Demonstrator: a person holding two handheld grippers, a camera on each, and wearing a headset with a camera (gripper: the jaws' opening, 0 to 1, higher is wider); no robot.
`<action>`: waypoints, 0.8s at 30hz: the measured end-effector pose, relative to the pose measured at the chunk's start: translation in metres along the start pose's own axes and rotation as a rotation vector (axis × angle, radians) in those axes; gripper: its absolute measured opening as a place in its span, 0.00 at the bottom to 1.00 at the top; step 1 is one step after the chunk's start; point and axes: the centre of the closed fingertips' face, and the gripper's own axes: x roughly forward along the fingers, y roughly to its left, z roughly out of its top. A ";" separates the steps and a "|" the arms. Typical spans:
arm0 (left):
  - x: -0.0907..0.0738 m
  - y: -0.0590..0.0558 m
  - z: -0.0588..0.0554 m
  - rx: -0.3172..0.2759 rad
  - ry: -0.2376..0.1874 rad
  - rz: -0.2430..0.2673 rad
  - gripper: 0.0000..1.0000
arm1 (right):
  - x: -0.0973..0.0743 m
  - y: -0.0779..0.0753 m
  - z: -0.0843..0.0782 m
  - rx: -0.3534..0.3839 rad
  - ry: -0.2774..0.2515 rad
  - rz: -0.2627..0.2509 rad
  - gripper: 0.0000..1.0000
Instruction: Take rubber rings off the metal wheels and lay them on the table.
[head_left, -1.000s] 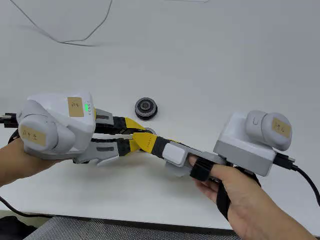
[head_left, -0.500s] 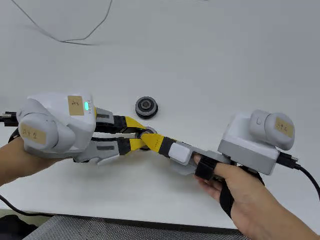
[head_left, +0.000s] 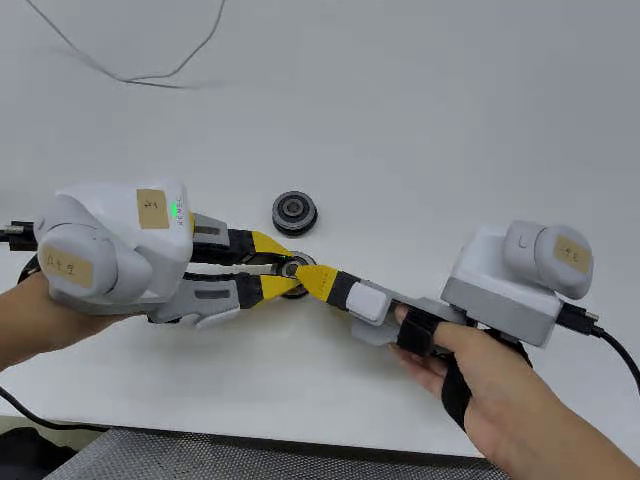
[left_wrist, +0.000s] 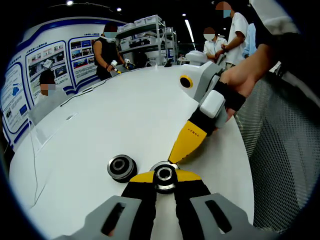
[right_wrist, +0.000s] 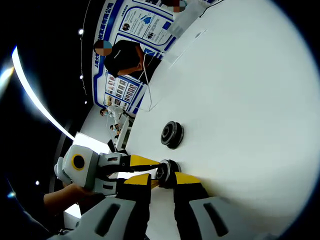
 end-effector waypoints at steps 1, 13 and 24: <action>0.000 0.000 0.000 0.000 0.000 0.000 0.13 | 0.000 0.000 0.000 0.000 0.000 0.000 0.17; 0.000 0.000 0.000 -0.001 0.001 0.000 0.13 | 0.001 -0.008 0.001 -0.004 0.001 -0.033 0.06; 0.000 0.001 -0.001 0.000 0.001 0.000 0.13 | 0.001 -0.009 0.002 -0.022 0.016 -0.068 0.02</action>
